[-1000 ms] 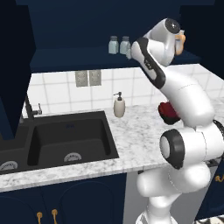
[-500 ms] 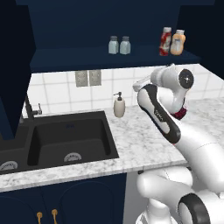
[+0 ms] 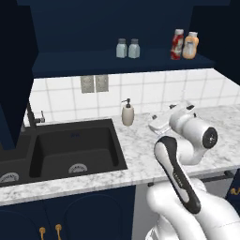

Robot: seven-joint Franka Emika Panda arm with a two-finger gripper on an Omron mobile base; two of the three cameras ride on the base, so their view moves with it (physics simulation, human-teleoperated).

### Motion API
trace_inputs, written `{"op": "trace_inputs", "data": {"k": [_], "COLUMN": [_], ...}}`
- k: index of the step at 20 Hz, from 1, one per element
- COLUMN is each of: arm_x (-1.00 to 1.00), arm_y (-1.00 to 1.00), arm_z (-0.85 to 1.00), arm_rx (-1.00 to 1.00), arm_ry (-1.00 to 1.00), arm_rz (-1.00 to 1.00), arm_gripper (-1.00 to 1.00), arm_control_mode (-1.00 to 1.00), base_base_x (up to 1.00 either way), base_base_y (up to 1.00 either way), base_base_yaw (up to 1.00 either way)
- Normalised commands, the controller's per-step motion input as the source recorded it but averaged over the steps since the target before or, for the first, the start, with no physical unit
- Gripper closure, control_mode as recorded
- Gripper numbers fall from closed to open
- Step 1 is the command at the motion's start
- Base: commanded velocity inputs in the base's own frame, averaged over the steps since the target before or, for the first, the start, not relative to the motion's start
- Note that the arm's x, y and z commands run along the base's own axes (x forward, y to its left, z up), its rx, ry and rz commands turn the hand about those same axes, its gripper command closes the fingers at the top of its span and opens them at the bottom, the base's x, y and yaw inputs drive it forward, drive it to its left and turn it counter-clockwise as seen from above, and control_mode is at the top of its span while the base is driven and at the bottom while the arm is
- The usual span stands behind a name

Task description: Put the shaker and condiment bottle from the counter next to their counterparts in the cabinet.

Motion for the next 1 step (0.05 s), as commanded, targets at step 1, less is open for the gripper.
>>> {"op": "trace_inputs", "data": {"k": [1], "arm_x": [-0.51], "arm_y": [0.00], "arm_z": [-0.46], "arm_rx": [0.00], "arm_ry": [0.00], "arm_rz": [0.00], "arm_gripper": [-1.00], "arm_control_mode": [-1.00], "base_base_x": [0.00], "base_base_y": [0.00], "base_base_yaw": [0.00]}}
